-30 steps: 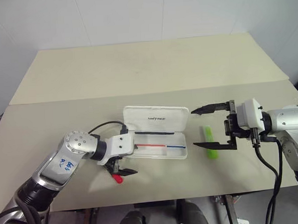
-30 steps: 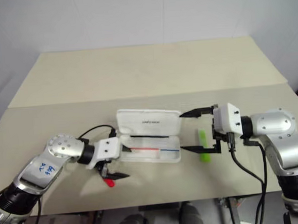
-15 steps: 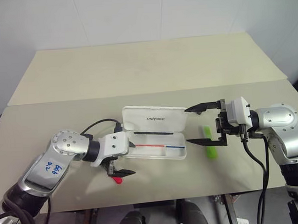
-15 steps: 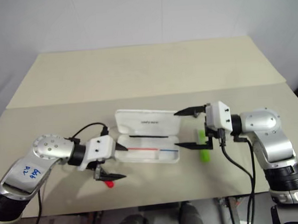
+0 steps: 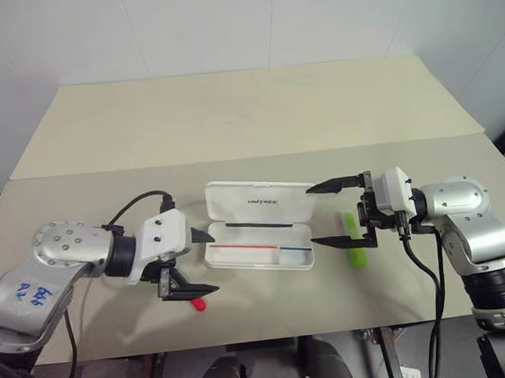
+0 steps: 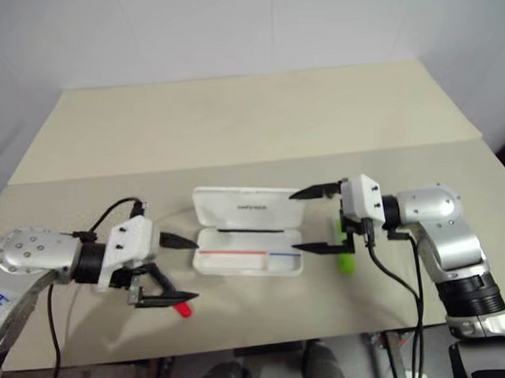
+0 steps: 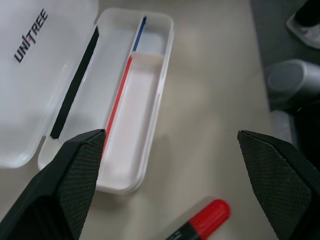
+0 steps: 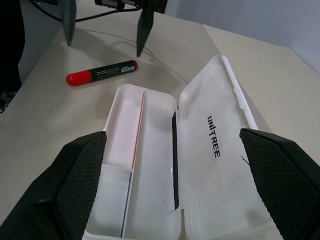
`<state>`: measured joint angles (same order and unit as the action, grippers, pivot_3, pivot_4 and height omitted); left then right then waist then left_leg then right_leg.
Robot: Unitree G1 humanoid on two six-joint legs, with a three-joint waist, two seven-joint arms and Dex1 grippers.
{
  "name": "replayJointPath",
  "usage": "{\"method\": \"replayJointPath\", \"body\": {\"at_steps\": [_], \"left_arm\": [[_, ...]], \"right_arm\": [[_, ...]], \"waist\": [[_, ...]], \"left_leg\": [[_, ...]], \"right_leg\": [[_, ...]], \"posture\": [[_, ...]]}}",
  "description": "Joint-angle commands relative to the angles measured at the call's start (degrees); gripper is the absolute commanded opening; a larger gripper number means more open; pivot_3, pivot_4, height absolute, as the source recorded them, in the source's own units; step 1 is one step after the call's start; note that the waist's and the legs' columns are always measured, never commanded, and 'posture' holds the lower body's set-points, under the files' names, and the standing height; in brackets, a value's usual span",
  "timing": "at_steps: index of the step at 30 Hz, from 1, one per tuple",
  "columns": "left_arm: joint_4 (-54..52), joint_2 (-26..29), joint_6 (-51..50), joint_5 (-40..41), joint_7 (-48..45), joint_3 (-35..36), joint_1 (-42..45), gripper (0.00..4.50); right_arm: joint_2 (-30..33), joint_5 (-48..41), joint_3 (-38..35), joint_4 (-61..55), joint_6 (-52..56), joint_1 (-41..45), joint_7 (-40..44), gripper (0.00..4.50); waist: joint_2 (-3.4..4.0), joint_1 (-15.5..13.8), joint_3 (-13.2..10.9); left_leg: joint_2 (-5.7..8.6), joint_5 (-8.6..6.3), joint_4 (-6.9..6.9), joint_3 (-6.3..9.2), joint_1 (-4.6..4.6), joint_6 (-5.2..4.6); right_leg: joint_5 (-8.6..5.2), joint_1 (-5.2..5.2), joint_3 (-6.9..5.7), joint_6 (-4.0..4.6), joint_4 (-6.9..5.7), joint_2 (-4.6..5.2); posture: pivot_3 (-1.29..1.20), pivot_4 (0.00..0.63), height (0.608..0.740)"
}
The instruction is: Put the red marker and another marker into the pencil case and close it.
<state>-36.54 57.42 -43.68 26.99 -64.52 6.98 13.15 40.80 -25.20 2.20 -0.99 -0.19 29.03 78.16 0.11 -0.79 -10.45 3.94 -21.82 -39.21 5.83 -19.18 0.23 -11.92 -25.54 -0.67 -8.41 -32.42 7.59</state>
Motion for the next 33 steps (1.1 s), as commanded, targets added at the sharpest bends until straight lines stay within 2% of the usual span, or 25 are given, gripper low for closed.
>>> {"method": "replayJointPath", "body": {"at_steps": [1, 7, 11, 17, 20, 23, 27, 33], "left_arm": [[-2.4, 2.2, -0.8, 2.8, -0.2, 5.3, -2.0, 4.48], [-6.5, 4.5, -3.6, 5.1, -0.9, 18.0, -13.3, 4.48], [-2.7, 6.3, 11.6, -0.2, -9.8, 21.6, -19.2, 4.48], [10.4, 11.7, 25.2, -1.7, -18.3, 16.9, -12.6, 4.48], [15.3, 12.4, 29.8, -1.7, -20.0, 12.9, -6.2, 4.48], [18.0, 12.8, 35.1, -3.2, -23.1, 9.7, -4.2, 4.48], [17.2, 12.9, 28.5, -2.2, -18.5, 7.2, -2.3, 4.48], [2.4, 10.8, 2.7, 9.8, -4.5, 14.6, -8.7, 4.48]], "right_arm": [[-0.1, -0.3, -0.7, 0.2, -1.6, 1.0, 1.1, 4.5], [-0.5, 0.2, -0.4, 3.7, -2.7, 3.3, 2.4, 4.5], [-1.3, 0.5, 0.0, 4.4, -2.7, 4.0, 2.4, 4.5], [-2.2, 0.7, 0.4, 4.8, -2.5, 4.6, 2.2, 4.5], [-2.1, 0.5, 0.1, 3.5, -1.8, 3.5, 1.4, 4.5], [-2.1, 0.7, 0.1, 3.1, -1.6, 3.0, 0.8, 4.5], [-2.1, 0.9, -0.3, 2.7, -1.5, 2.7, -0.3, 4.5], [-1.9, 0.8, -0.1, 2.1, -1.0, 1.8, -0.4, 4.5]], "waist": [[0.0, 0.1, 0.0], [-0.01, 0.9, 0.0], [-0.01, 0.9, 0.0], [-0.01, 0.8, 0.0], [-0.01, 1.0, 0.0], [0.0, 1.1, 0.0], [-0.01, 1.2, 0.0], [-0.02, 1.1, 0.0]], "left_leg": [[0.0, 0.0, 0.0, 0.0, 0.01, 0.0], [-0.03, -0.01, 0.02, 0.03, 0.01, 0.0], [-0.08, -0.05, 0.03, 0.0, 0.04, 0.05], [-0.13, -0.03, 0.03, -0.08, 0.05, 0.09], [-0.14, -0.04, 0.04, -0.1, 0.05, 0.07], [-0.15, -0.08, 0.06, -0.14, 0.03, 0.05], [-0.18, -0.17, 0.07, -0.2, -0.01, -0.03], [-0.23, -0.25, 0.07, -0.14, -0.02, -0.13]], "right_leg": [[0.0, 0.0, 0.0, 0.01, -0.01, 0.0], [0.01, 0.0, 0.0, 0.04, 0.01, -0.01], [-0.02, -0.03, -0.01, 0.09, 0.01, -0.02], [0.03, -0.02, -0.07, 0.24, 0.0, -0.08], [0.04, -0.03, -0.07, 0.23, 0.0, -0.09], [0.04, -0.09, -0.13, 0.23, 0.0, -0.1], [0.04, -0.22, -0.14, 0.23, 0.01, -0.09], [0.04, -0.27, -0.12, 0.23, -0.02, -0.09]], "posture": [[0.0, 0.15, 0.74], [0.0, 0.15, 0.74], [0.0, 0.15, 0.74], [0.0, 0.15, 0.74], [0.0, 0.15, 0.74], [0.0, 0.15, 0.74], [0.0, 0.15, 0.74], [0.0, 0.15, 0.74]]}}
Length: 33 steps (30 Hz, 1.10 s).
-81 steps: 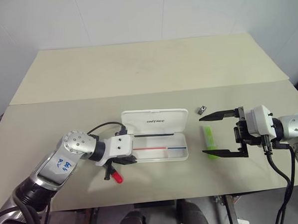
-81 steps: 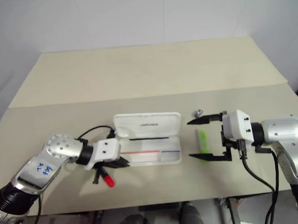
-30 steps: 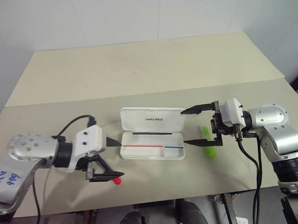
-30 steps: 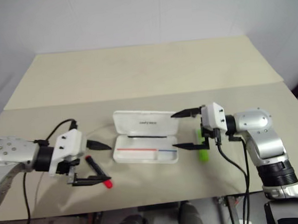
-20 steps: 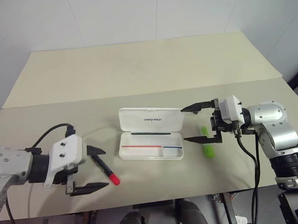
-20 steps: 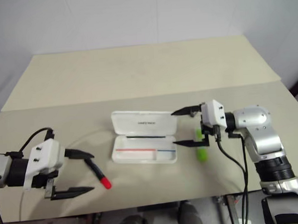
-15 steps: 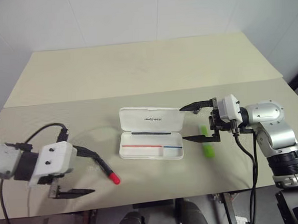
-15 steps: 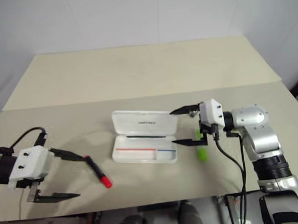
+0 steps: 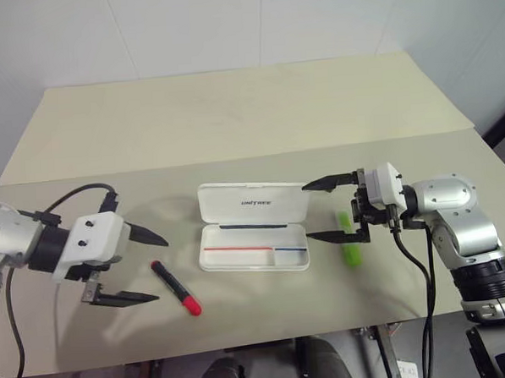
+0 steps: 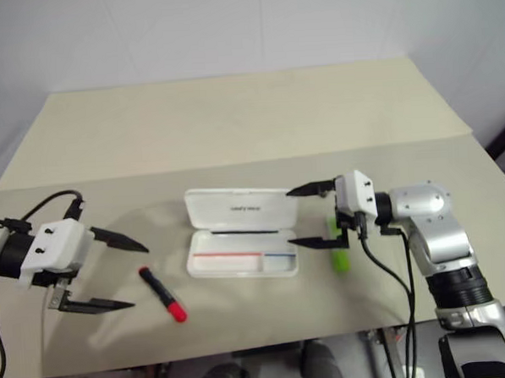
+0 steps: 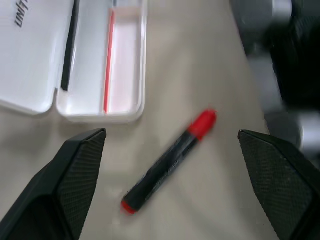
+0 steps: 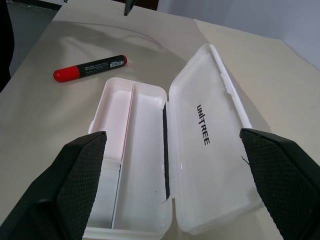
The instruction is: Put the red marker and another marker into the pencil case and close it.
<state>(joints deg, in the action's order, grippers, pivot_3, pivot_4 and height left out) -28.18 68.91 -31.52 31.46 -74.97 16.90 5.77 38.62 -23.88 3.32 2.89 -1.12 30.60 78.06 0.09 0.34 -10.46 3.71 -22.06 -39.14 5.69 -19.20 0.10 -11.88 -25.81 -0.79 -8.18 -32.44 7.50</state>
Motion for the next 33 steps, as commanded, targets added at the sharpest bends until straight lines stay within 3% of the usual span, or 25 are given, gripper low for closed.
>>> {"method": "replayJointPath", "body": {"at_steps": [1, 6, 11, 15, 18, 24, 33], "left_arm": [[-7.8, -0.9, -12.3, 6.6, 7.8, 5.7, -2.0, 4.48], [-15.7, -1.8, -20.8, 9.8, 14.3, 10.1, -6.0, 4.48], [-8.0, 0.9, 5.4, -4.3, 1.0, 9.6, -11.3, 4.48], [5.6, 2.4, 25.0, -11.1, -5.7, 1.5, -3.8, 4.48], [12.8, 0.8, 34.0, -12.8, -9.9, -6.1, 5.5, 4.48], [21.8, -4.5, 43.8, -12.0, -16.7, -17.3, 18.7, 4.48], [28.6, 2.5, 54.6, -7.7, -17.5, -32.7, 25.3, 4.48]], "right_arm": [[0.3, -0.5, -1.2, -1.6, -0.1, 0.3, -0.2, 4.5], [-0.3, -0.3, -0.5, 0.2, -0.4, 1.8, 0.8, 4.5], [-1.6, 0.2, 0.2, 2.2, -1.0, 3.6, 1.2, 4.5], [-2.2, 0.5, 0.0, 1.5, -0.9, 3.2, 0.2, 4.5], [-2.3, 0.6, -0.5, 0.3, -0.4, 2.3, -0.9, 4.5], [-1.5, 0.4, -1.9, -3.3, 1.2, -0.6, -3.9, 4.5], [5.6, -1.5, -3.7, -9.2, 3.7, -6.0, -0.4, 4.5]], "waist": [[-0.01, 0.0, 0.0], [-0.01, 0.0, 0.0], [-0.01, -0.1, 0.0], [-0.01, -0.4, 0.0], [-0.03, -0.4, 0.0], [-0.06, -0.1, 0.0], [-0.1, -0.2, 0.0]], "left_leg": [[0.0, 0.0, 0.0, 0.0, 0.0, -0.01], [-0.05, 0.03, -0.01, -0.02, 0.07, 0.07], [-0.14, 0.07, -0.01, -0.13, 0.13, 0.19], [-0.24, 0.12, -0.01, -0.38, 0.1, 0.29], [-0.24, 0.12, -0.02, -0.38, 0.08, 0.28], [-0.25, 0.04, -0.04, -0.54, -0.01, 0.18], [-0.3, -0.03, -0.05, -1.08, 0.0, 0.04]], "right_leg": [[0.0, -0.01, 0.02, 0.0, 0.0, 0.0], [0.0, 0.0, 0.03, 0.0, -0.05, -0.02], [0.03, 0.0, 0.02, 0.08, -0.04, -0.1], [0.1, 0.08, -0.16, 0.23, 0.02, -0.18], [0.12, 0.1, -0.21, 0.24, 0.05, -0.17], [0.13, -0.04, -0.41, 0.22, 0.02, -0.14], [0.18, -0.21, -0.39, 0.15, 0.0, -0.07]], "posture": [[0.0, 0.15, 0.74], [0.0, 0.15, 0.74], [0.0, 0.15, 0.74], [0.0, 0.15, 0.74], [0.0, 0.15, 0.74], [0.0, 0.15, 0.74], [0.0, 0.15, 0.74]]}}
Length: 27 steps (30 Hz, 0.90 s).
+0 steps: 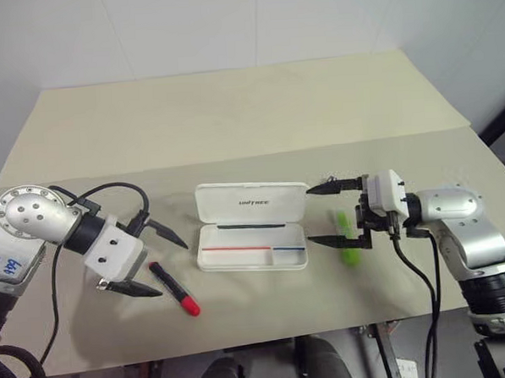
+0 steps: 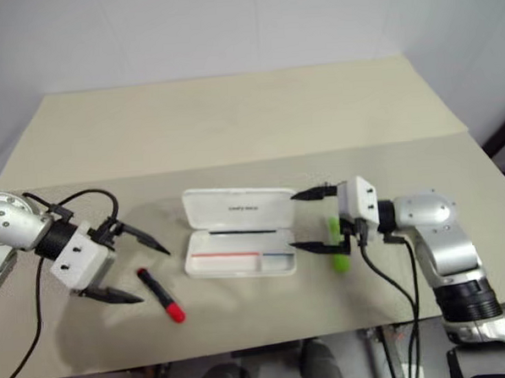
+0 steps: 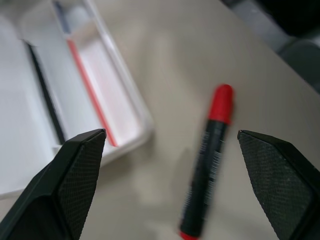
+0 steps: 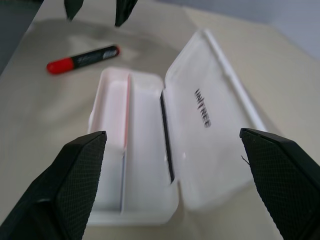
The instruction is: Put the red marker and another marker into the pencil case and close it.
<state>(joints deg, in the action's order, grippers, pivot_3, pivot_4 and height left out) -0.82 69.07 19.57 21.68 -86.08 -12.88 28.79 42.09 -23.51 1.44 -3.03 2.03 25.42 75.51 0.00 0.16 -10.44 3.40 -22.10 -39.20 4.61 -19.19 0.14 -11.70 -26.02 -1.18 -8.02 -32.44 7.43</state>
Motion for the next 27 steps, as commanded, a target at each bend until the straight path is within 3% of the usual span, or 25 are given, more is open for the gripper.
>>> {"method": "replayJointPath", "body": {"at_steps": [1, 13, 27], "left_arm": [[1.9, 3.3, 4.3, 2.1, -6.4, -4.8, 3.1, 4.48], [9.9, 5.9, 17.1, -2.9, -6.4, -20.6, 10.2, 4.48], [15.2, -2.1, 16.6, -12.6, -6.4, -23.1, 15.0, 4.48]], "right_arm": [[3.0, -2.3, -1.9, -3.9, 1.1, -1.4, 2.8, 4.5], [2.5, -3.0, -1.8, -6.5, 2.8, -2.0, 0.1, 4.5], [0.4, -2.6, -1.0, -6.4, 3.0, -0.4, -1.6, 4.5]], "waist": [[-0.01, -0.1, 0.0], [-0.07, 0.0, 0.0], [-0.13, 0.0, 0.0]], "left_leg": [[0.0, 0.0, -0.01, -0.03, 0.02, 0.0], [-0.02, -0.04, -0.08, -0.32, 0.04, -0.08], [-0.01, -0.12, -0.43, -0.39, -0.02, -0.23]], "right_leg": [[0.01, 0.01, 0.02, 0.0, -0.01, 0.0], [0.08, -0.01, 0.2, -0.06, -0.02, -0.06], [0.14, 0.06, 0.23, -0.15, -0.06, -0.06]], "posture": [[0.0, 0.15, 0.74], [0.0, 0.15, 0.74], [0.0, 0.15, 0.74]]}}
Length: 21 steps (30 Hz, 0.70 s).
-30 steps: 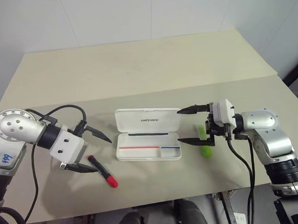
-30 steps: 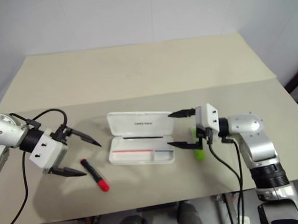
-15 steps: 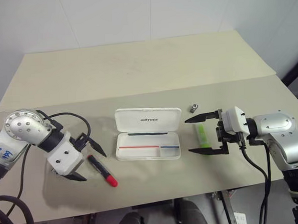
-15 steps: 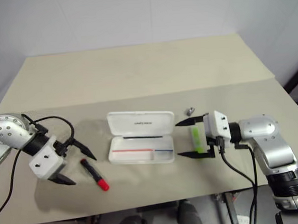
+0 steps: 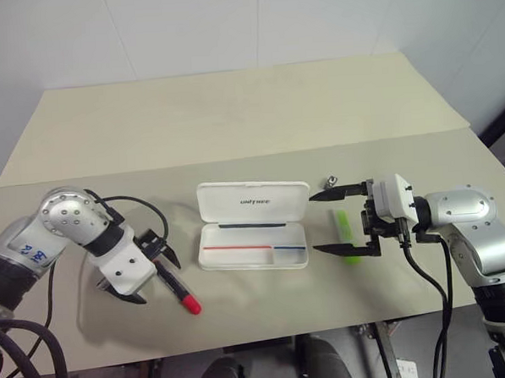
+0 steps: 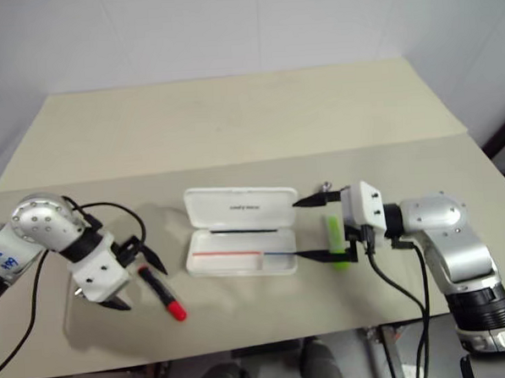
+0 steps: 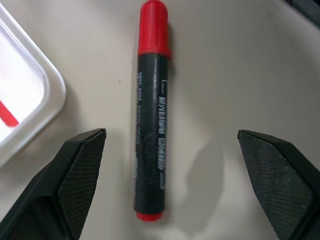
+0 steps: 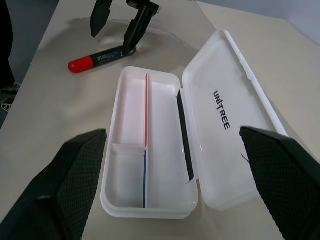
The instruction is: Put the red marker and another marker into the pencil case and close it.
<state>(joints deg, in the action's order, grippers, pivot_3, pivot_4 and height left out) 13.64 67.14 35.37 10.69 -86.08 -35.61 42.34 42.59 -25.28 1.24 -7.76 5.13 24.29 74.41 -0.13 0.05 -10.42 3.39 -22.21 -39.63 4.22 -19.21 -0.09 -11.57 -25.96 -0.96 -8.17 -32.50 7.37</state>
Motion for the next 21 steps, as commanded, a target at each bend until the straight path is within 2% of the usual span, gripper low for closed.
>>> {"method": "replayJointPath", "body": {"at_steps": [1, 13, 14, 16, 21], "left_arm": [[1.0, -0.4, 0.6, -1.9, -6.4, -0.9, 1.8, 4.48], [3.5, -3.2, 1.6, -6.3, -6.4, -3.6, 5.0, 4.48], [3.8, -3.7, 1.9, -6.8, -6.4, -2.9, 4.8, 4.06], [4.4, -4.4, 3.2, -8.2, -5.9, -1.9, 4.6, 3.58], [5.9, -5.3, 5.6, -10.1, -4.5, -1.0, 4.5, 1.91]], "right_arm": [[-0.2, -0.8, -0.7, -1.8, 0.0, 0.8, -0.5, 4.5], [-1.3, -0.8, -0.6, -1.9, -0.1, 1.5, -1.3, 4.5], [-1.4, -0.8, -0.6, -1.9, -0.1, 1.5, -1.4, 4.5], [-1.5, -0.9, -0.5, -2.1, -0.1, 1.5, -1.6, 4.5], [-1.9, -0.9, -0.5, -2.2, -0.1, 1.7, -2.0, 4.5]], "waist": [[0.0, 0.1, 0.0], [-0.03, 0.0, 0.0], [-0.03, 0.0, 0.0], [-0.02, 0.0, 0.0], [-0.01, -1.5, 0.0]], "left_leg": [[0.0, 0.0, -0.02, -0.01, 0.0, 0.0], [0.01, -0.01, -0.21, -0.03, -0.01, -0.02], [0.01, -0.02, -0.22, -0.03, -0.01, -0.03], [0.02, -0.02, -0.23, -0.04, 0.0, -0.04], [0.02, -0.01, -0.43, -0.02, 0.14, -0.03]], "right_leg": [[0.0, 0.0, 0.01, 0.0, -0.01, 0.0], [0.02, 0.01, 0.07, -0.02, -0.11, 0.0], [0.02, 0.02, 0.07, -0.02, -0.11, 0.0], [0.03, 0.02, 0.08, -0.03, -0.12, 0.0], [0.17, 0.29, 0.1, 0.0, -0.16, 0.0]], "posture": [[0.0, 0.15, 0.74], [0.0, 0.15, 0.74], [0.0, 0.15, 0.74], [0.0, 0.15, 0.74], [0.0, 0.15, 0.74]]}}
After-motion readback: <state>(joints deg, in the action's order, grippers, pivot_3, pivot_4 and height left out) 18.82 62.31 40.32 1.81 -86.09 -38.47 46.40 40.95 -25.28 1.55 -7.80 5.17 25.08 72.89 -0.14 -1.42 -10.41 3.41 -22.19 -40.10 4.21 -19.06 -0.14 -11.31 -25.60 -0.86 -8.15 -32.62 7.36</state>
